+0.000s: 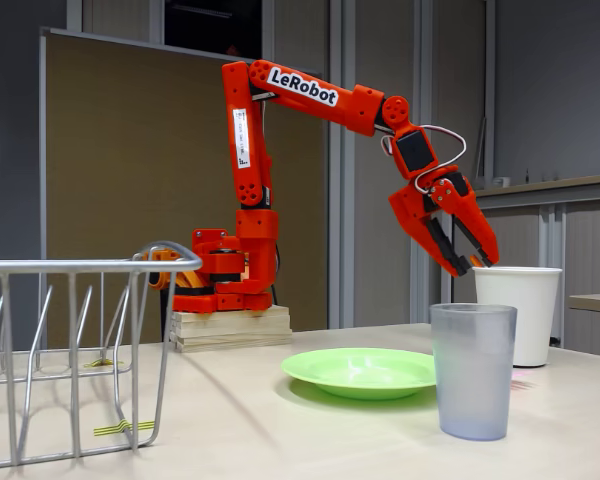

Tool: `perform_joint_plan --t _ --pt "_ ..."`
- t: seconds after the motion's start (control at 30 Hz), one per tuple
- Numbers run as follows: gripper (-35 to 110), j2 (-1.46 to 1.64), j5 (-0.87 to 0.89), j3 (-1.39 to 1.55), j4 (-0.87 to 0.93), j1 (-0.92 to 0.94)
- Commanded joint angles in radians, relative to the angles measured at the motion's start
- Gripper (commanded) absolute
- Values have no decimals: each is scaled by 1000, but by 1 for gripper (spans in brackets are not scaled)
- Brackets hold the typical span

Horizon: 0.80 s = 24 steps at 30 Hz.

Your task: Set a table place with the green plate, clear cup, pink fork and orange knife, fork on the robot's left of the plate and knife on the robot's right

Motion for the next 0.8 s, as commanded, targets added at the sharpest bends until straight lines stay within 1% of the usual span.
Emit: perform_joint_plan --t 0.0,0.2,0.57,0.67,0.77 --pt "9 31 -11 11 -5 5" --pt "8 21 -32 8 -5 14" --pt "15 15 -44 -6 14 28" --pt "15 15 -46 -9 14 31" --pt "12 15 -49 -12 14 32"
